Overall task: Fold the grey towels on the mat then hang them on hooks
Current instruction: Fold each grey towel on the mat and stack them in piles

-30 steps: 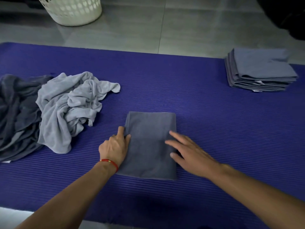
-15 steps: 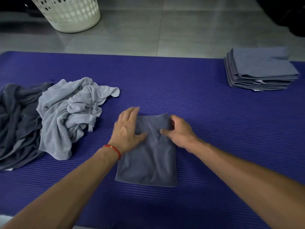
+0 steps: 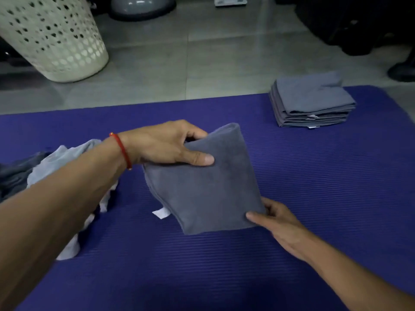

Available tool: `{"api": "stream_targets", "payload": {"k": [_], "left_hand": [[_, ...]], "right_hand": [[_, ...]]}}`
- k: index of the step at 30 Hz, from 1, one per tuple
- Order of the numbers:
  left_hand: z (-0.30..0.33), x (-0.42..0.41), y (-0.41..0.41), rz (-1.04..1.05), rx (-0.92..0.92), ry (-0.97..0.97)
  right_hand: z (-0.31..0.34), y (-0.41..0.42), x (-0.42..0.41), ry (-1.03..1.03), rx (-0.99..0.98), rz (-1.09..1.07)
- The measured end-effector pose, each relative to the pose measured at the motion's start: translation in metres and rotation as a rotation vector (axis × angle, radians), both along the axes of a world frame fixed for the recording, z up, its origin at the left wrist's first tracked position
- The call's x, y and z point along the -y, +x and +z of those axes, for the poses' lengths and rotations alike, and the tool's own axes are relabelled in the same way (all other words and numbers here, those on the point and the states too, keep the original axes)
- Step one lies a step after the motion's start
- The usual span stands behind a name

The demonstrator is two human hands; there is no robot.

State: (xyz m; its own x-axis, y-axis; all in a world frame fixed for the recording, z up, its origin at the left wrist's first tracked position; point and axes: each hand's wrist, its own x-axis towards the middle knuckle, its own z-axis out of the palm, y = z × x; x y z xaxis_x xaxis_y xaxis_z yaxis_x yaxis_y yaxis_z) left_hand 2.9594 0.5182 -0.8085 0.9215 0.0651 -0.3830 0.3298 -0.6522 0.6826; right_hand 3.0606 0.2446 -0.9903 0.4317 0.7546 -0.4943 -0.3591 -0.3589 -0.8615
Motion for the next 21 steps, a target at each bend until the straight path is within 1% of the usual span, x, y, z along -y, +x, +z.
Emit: {"api": "stream_targets", "payload": {"k": [2,4,5,7,9,11,13,14,15,17,19,21], "left_hand": [[0.005,0.008,0.016,0.115,0.052,-0.123],[0.008,0.018,0.037,0.281,0.087,-0.33],[0.012,0.025,0.049,0.375,0.087,-0.464],[0.019,0.038,0.077,0.525,0.082,-0.686],[0.024,0.049,0.103,0.632,0.091,-0.81],[0.025,0.055,0.128,0.704,0.077,-0.892],[0.029,0.062,0.147,0.767,0.045,-0.948],[0.032,0.066,0.155,0.784,0.038,-0.969],[0.036,0.072,0.162,0.806,0.041,-0.996],[0.046,0.083,0.175,0.833,0.046,-1.026],[0.05,0.092,0.185,0.833,0.023,-1.034],[0.046,0.098,0.192,0.847,-0.047,-0.997]], "right_hand": [[0.015,0.03,0.01,0.095,-0.089,-0.194],[0.041,0.07,0.018,0.182,-0.143,-0.334],[0.057,0.089,0.022,0.222,-0.171,-0.361],[0.093,0.122,0.031,0.294,-0.252,-0.341],[0.124,0.15,0.037,0.25,-0.259,-0.251],[0.155,0.177,0.04,0.141,-0.137,-0.19],[0.186,0.205,0.042,0.073,0.027,-0.189],[0.205,0.216,0.042,0.059,0.074,-0.2],[0.225,0.225,0.043,0.062,0.082,-0.208],[0.251,0.237,0.049,0.105,0.007,-0.206],[0.268,0.243,0.054,0.137,-0.055,-0.159],[0.272,0.255,0.058,0.096,-0.02,-0.147]]}}
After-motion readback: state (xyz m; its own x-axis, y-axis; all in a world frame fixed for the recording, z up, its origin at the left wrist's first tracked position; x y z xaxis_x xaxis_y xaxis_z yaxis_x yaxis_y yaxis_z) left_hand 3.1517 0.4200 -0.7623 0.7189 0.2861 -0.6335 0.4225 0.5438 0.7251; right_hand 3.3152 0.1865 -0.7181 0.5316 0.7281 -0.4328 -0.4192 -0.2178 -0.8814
